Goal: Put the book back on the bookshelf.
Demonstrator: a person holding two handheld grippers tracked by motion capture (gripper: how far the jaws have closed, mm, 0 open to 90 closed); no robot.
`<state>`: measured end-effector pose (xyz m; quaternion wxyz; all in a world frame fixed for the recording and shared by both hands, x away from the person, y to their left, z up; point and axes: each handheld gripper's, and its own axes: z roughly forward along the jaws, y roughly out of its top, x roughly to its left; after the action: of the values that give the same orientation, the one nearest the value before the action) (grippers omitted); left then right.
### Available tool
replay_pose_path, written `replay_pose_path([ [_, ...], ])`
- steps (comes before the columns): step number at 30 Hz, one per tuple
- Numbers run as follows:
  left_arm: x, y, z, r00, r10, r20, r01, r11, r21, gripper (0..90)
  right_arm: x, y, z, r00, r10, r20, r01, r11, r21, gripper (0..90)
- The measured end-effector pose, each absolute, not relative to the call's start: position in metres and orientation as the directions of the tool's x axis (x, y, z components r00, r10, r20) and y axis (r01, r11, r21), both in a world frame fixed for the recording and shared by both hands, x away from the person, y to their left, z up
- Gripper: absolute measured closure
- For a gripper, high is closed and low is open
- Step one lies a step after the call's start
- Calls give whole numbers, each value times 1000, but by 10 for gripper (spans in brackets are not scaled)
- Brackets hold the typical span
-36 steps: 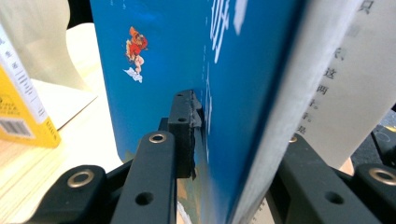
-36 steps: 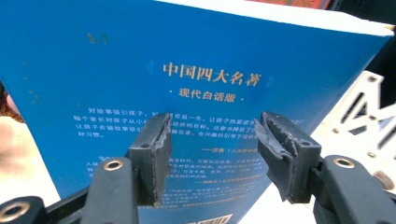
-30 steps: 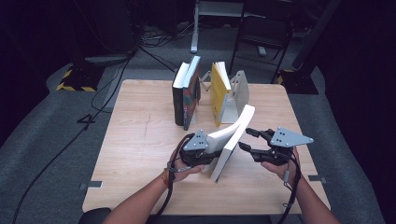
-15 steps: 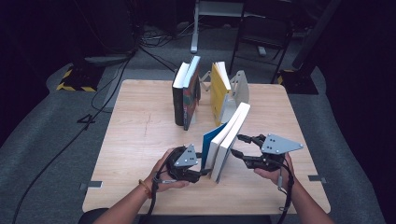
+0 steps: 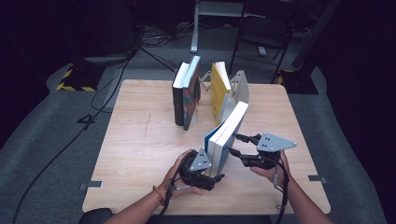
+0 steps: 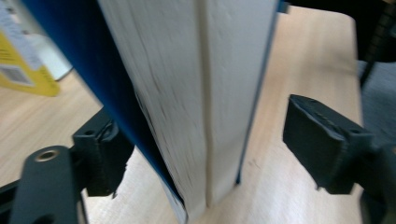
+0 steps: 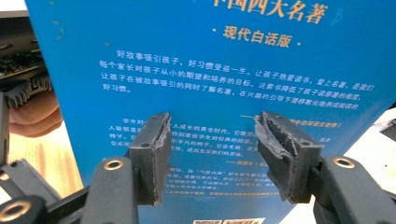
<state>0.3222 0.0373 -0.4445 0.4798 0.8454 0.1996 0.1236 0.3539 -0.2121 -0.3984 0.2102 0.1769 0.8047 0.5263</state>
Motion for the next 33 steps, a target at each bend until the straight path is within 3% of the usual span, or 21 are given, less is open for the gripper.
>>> replay_pose_path([
  [8,322,24,-443,811,584,34,218,-356,908,289,356,-211,-399,-842,519,-145,73,378,923,438],
  [11,323,24,-441,787,616,29,217,-321,922,402,356,-211,-399,-841,522,-146,73,377,923,432],
  [16,326,30,-437,793,609,38,213,-334,918,503,357,-215,-397,-834,533,-146,72,367,928,426],
  [20,330,38,-434,808,588,43,213,-359,909,560,359,-224,-394,-825,549,-137,81,354,932,405],
  [33,341,92,-425,938,346,13,155,-453,878,582,366,-247,-391,-812,574,-100,118,330,937,353],
])
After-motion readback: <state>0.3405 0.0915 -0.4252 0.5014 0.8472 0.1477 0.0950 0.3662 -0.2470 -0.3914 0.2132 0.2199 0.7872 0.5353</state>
